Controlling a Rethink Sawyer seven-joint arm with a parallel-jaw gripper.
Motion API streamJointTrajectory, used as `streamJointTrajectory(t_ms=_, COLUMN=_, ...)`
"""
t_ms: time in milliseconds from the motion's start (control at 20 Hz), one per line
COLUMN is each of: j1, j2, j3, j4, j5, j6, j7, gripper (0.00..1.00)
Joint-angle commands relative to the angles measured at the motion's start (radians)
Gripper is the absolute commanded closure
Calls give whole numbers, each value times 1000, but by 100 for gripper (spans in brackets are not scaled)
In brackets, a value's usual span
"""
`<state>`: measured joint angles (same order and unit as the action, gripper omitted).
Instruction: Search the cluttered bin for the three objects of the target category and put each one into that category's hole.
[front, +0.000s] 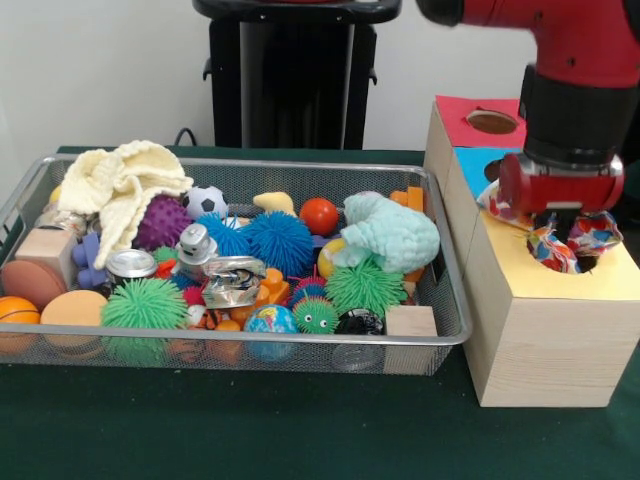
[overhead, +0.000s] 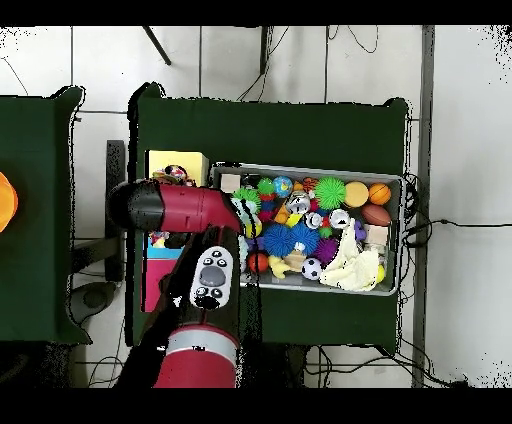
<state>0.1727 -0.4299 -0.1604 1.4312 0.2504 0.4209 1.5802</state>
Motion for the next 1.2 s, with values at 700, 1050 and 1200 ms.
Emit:
streamJointTrajectory(t_ms=700, j1=-11, j2=499, j3=102, j4=-257, j5=61, j6=-253, j7=221, gripper=100)
streamJointTrajectory(t_ms=1050, j1=29, j2=468, j3=36, j4=-243, j5=52, j6=-214, j7=260, gripper=100)
streamJointTrajectory(t_ms=1200, j1=26, j2=441, j3=38, j4=-219, j5=46, j6=-204, j7=254, gripper=100)
